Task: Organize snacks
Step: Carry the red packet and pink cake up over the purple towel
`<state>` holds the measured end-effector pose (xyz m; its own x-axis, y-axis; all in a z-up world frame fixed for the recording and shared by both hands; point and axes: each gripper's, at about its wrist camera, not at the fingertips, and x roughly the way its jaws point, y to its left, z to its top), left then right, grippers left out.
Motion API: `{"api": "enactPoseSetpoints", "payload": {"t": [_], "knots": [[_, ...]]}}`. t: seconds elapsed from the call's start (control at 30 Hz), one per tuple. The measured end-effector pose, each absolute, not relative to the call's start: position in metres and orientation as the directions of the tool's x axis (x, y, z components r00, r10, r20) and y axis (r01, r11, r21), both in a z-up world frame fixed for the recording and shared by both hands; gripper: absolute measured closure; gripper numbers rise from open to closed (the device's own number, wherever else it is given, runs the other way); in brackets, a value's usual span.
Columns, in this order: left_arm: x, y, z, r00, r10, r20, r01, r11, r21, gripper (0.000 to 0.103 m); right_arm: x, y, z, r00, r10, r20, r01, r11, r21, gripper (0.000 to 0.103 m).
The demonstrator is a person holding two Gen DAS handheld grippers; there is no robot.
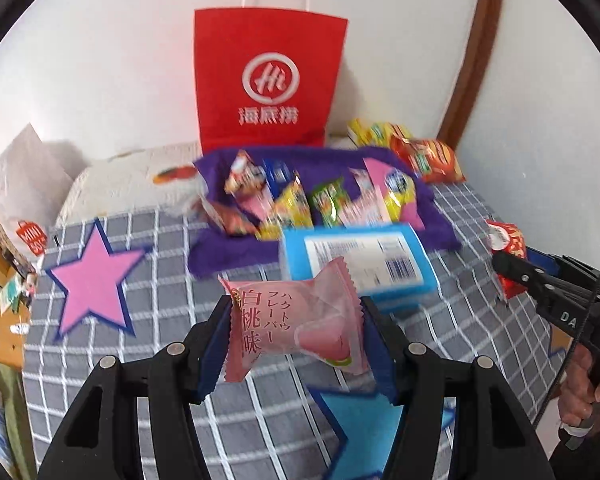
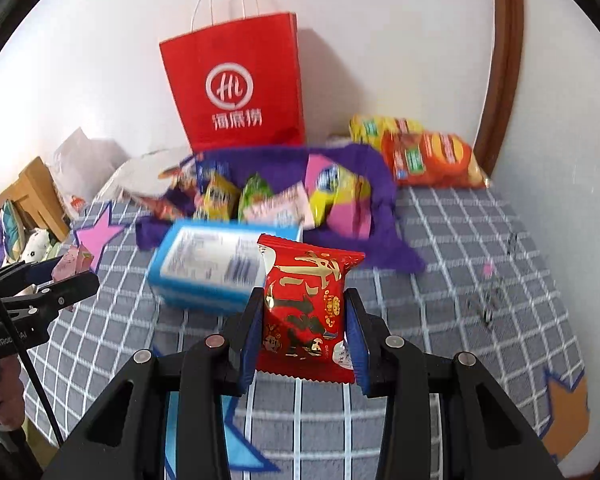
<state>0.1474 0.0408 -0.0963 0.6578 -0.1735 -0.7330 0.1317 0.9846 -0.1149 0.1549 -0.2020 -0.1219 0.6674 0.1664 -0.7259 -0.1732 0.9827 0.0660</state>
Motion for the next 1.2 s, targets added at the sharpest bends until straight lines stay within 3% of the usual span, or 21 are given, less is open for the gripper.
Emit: {"api": "enactPoseSetpoints", "payload": {"t": [0.53, 1.2], "knots": [[0.241, 0.057, -0.063, 0.706, -0.170, -0.688, 0.121, 0.985, -0.120, 0.044, 0.249, -0.180, -0.064, 0.721, 0.166, -0.673, -0.166, 0.984, 0.065, 0.065], [0.335, 0.053, -0.074, 0.688, -0.192, -0.700, 0.109, 0.981, -0.161, 0.044, 0.346, -0.141, -0.069, 0.718, 0.228, -0.658, -0.240, 0.968, 0.074, 0.065]]}}
